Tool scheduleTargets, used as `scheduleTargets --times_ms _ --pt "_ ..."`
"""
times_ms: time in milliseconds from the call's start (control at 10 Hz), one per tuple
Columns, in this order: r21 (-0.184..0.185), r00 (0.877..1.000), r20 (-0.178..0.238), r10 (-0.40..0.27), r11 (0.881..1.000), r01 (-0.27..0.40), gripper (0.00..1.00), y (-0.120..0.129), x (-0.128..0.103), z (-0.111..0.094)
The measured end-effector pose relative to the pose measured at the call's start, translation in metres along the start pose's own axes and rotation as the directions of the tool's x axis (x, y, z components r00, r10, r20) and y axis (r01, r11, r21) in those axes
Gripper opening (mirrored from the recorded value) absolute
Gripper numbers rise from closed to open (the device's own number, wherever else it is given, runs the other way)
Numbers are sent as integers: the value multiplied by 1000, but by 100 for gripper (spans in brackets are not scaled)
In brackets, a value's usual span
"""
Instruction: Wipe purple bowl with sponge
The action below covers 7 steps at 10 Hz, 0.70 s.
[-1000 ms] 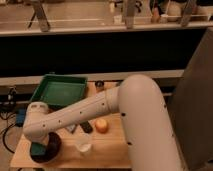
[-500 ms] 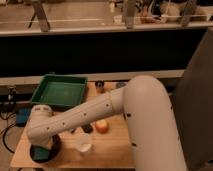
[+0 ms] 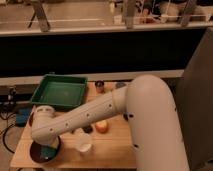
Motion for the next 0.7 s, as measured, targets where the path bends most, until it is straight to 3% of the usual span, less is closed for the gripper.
scheduleTargets --times_ms 300,700 --pt "7 1000 -29 -3 1000 4 0 -11 15 8" --pt "24 998 -43 -36 999 37 0 -31 17 11"
